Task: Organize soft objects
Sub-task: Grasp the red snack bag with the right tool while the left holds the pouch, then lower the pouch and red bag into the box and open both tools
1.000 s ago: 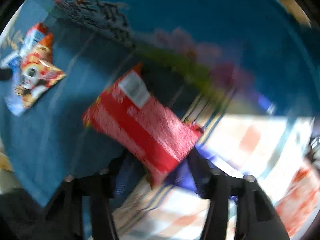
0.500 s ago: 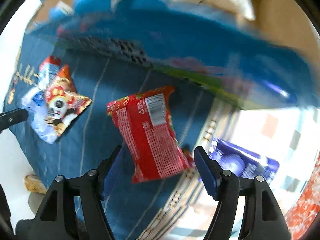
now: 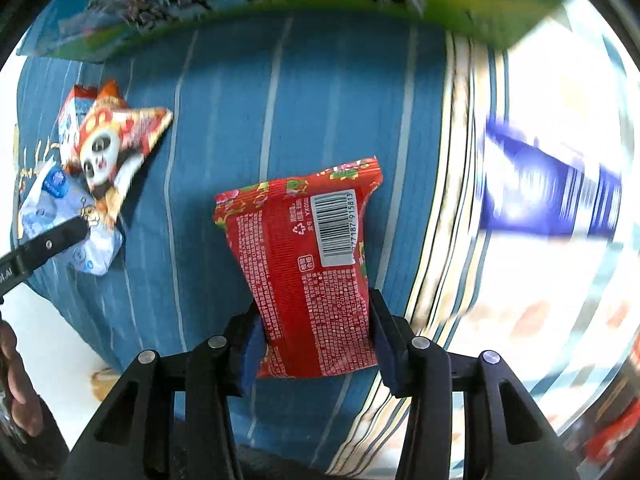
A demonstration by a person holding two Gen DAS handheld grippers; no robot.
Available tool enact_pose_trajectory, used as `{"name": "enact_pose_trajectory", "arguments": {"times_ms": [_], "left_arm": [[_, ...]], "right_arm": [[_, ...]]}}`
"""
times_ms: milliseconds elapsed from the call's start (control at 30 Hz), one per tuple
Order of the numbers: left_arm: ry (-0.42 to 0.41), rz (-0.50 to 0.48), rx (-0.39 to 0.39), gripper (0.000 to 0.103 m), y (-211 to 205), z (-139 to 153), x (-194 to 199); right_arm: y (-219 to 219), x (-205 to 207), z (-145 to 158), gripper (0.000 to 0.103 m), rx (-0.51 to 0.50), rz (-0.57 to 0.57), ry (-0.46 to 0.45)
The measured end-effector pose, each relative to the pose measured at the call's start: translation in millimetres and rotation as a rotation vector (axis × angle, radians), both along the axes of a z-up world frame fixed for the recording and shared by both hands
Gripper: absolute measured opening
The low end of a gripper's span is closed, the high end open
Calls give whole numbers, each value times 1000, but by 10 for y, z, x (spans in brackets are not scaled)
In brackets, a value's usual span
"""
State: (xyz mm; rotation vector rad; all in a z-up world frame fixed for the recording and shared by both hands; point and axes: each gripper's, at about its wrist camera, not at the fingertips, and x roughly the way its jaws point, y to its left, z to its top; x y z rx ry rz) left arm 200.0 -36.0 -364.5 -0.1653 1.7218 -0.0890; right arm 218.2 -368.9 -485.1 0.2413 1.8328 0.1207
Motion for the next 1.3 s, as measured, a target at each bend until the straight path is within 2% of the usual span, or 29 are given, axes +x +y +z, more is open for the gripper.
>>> {"name": "enact_pose_trajectory", "arguments": {"times_ms": [233,433,567,600,767,900,1067,1167,1233,1300], "left_arm": [[24,-47,56,40,-30,213,-472],[36,-101,77,40,-353,245,-600],[21,-126,77,40,-552,321,-612],[11,-132,74,40,-550,345,-589],[-46,-157,47,40,-663,723,-486],[-130,-191,23,40,-820,1095,-210],[-208,-224,-37,40,-971,1576,339],[-243,-243,-47,40,-1084,1756,715],[-247,-247,-51,40,-1140,1786,1007],[-218,-236,-61,40,-1180,1710,1326]], "right_arm": [[-137,-32,208,47,3,-83,-53],[75,-314,450,44,-23,-85,-122],[125,-545,813,43,-16,-105,-193],[188,-713,945,43,-5,-117,-212],[213,-738,1623,43,33,-169,-351],[251,-574,2104,44,45,-206,-453],[177,-72,2382,44,16,-253,-517],[135,337,2399,44,-35,-272,-528],[58,582,2307,44,-59,-280,-510],[-5,865,2093,44,-68,-284,-471]]}}
